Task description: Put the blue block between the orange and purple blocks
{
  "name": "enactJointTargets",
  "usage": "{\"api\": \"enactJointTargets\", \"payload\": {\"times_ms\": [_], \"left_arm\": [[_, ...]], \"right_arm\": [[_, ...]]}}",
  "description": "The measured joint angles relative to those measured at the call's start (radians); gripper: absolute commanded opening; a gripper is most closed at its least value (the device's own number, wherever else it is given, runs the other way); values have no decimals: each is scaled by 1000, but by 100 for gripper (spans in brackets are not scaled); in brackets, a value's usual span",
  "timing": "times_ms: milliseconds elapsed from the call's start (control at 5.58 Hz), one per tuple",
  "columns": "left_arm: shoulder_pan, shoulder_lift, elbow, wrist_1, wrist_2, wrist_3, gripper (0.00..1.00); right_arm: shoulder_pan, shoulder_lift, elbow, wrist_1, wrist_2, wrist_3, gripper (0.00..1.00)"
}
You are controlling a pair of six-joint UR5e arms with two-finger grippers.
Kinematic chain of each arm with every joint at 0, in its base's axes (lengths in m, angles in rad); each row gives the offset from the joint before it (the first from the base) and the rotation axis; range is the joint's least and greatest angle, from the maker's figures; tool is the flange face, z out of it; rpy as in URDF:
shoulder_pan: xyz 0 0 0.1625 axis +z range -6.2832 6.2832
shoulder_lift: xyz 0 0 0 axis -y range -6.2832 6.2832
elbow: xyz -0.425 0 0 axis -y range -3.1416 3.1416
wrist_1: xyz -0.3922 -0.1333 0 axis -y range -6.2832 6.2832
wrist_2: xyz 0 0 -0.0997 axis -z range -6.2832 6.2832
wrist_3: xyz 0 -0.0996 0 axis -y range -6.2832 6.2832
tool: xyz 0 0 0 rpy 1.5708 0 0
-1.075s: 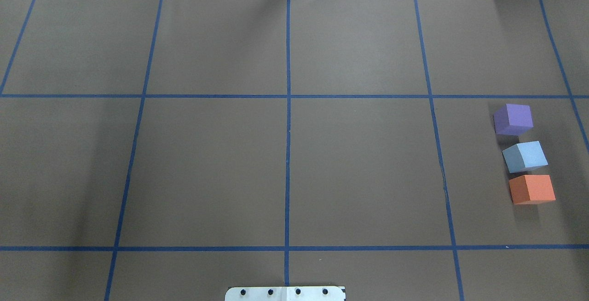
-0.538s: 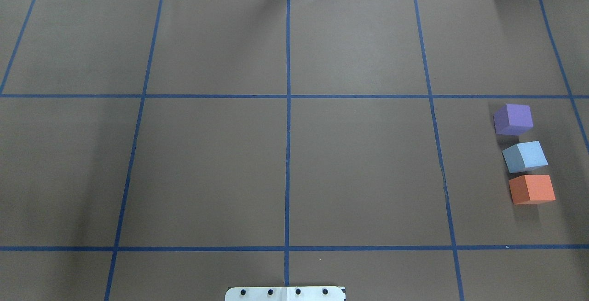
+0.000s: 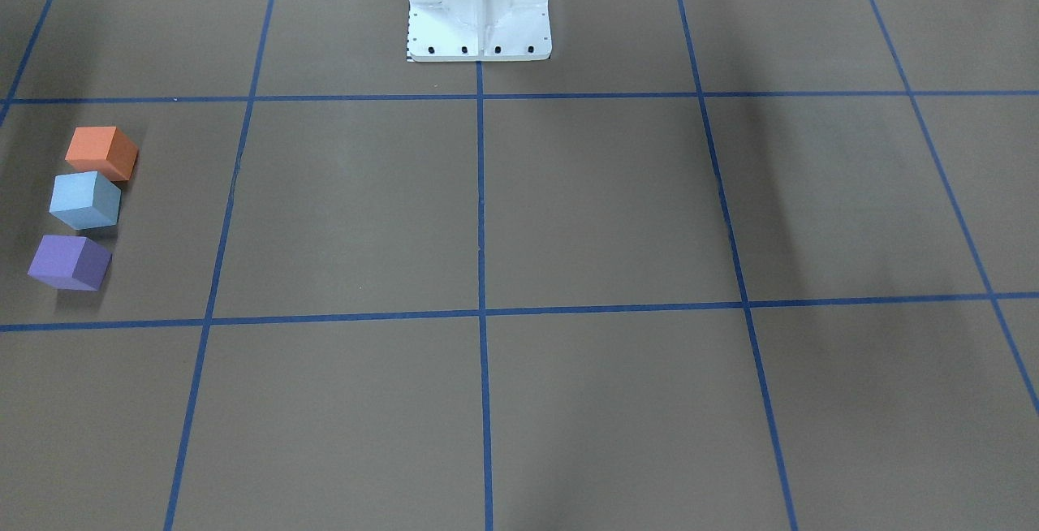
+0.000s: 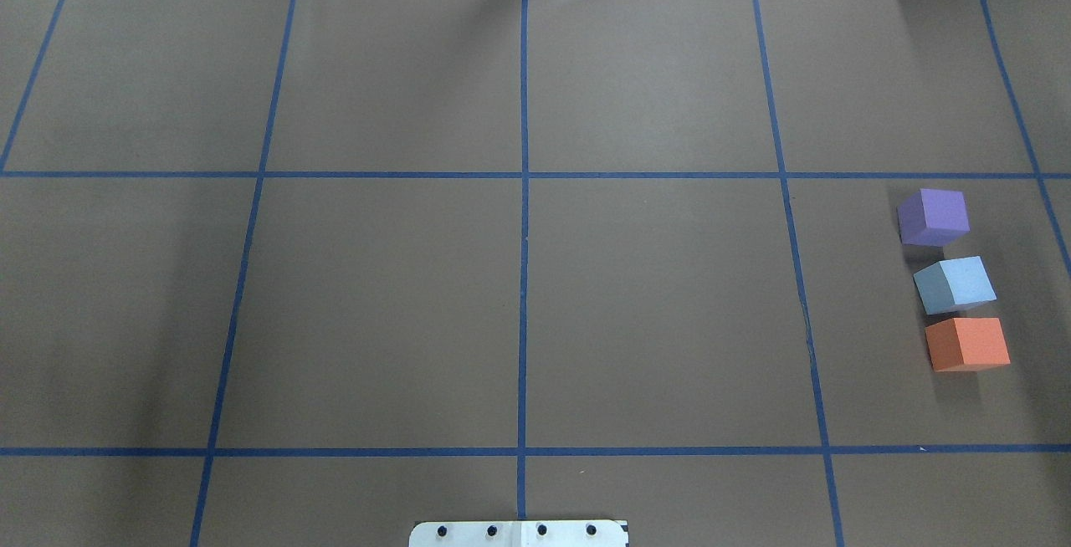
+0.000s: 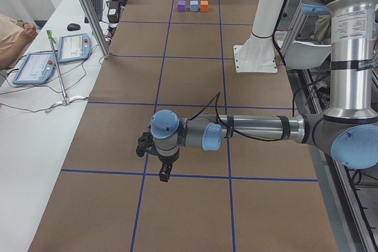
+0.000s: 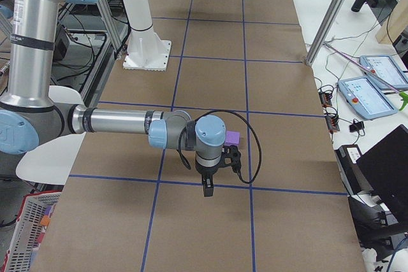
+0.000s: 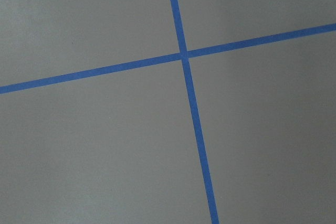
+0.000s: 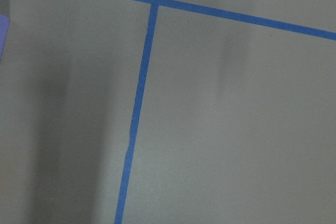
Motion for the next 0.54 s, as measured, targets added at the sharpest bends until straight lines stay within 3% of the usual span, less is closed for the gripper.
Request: {"api": "enactJointTargets", "payload": {"times_ms": [538], "left_arm": [[0, 1, 0, 0, 0, 0, 100]], "right_arm": [[0, -1, -1, 0, 5, 0, 100]]}}
